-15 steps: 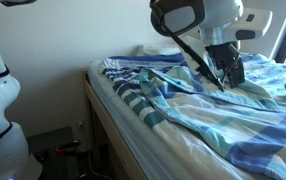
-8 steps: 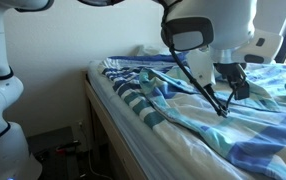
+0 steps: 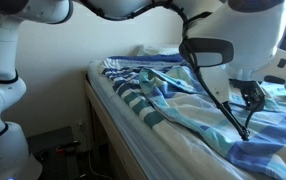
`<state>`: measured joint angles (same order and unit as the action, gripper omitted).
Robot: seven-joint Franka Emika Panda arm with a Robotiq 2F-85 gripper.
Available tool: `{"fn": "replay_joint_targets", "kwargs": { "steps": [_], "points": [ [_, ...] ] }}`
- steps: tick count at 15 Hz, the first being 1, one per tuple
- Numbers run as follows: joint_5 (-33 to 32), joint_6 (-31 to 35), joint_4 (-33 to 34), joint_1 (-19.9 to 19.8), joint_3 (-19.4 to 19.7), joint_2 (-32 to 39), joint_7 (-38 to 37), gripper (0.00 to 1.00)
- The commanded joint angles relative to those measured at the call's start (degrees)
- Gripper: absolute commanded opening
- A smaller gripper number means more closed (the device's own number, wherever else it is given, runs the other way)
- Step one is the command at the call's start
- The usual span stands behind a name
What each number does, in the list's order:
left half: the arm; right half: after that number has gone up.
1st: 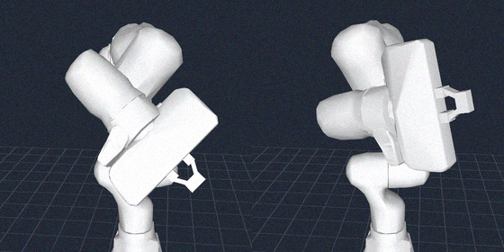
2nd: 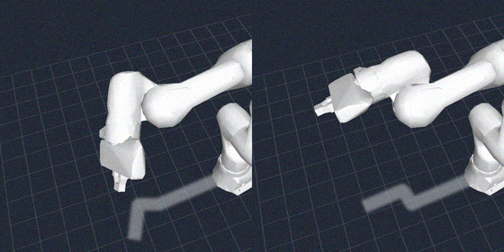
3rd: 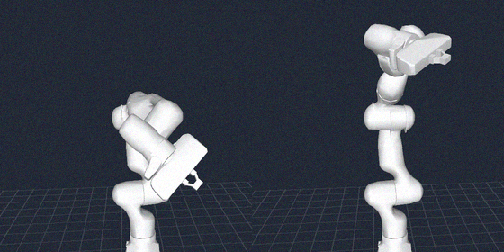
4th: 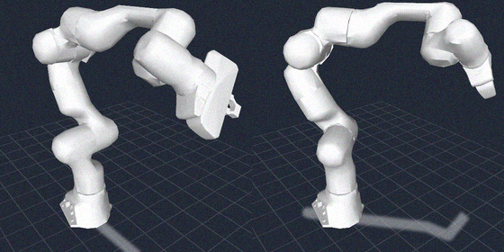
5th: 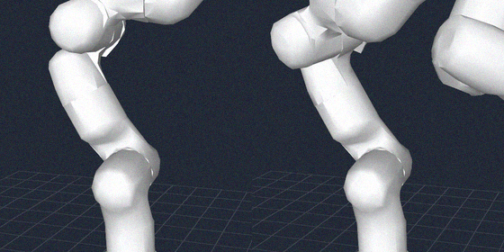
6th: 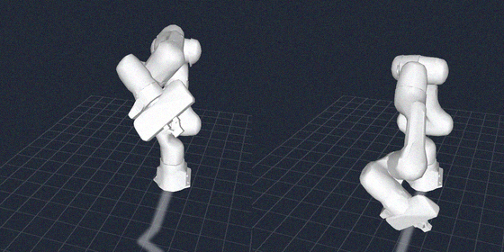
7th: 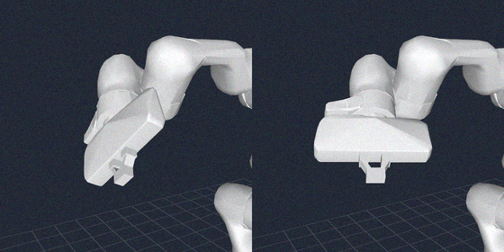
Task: Straighten the top bedspread
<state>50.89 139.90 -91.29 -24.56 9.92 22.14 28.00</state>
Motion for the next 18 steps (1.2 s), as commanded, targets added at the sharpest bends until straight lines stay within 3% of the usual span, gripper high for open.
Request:
{"fn": "replay_joint_targets", "kwargs": {
  "steps": [1, 2, 4, 13, 14, 18],
  "points": [
    [3.8, -3.1, 6.0, -2.6, -2.5, 3.8, 1.6, 1.00],
    [4.4, -3.4, 7.0, -2.9, -2.9, 4.5, 1.6, 1.00],
    [5.2, -3.9, 8.8, -3.4, -3.6, 5.8, 1.6, 0.74],
    [4.5, -3.5, 10.4, -2.8, -5.3, 5.4, 2.0, 0.05],
    [4.6, -3.1, 9.6, -2.6, -5.8, 4.5, 2.6, 0.00],
    [4.5, -3.1, 7.7, -2.1, -7.6, 1.6, 6.0, 0.01]
  ]
}}
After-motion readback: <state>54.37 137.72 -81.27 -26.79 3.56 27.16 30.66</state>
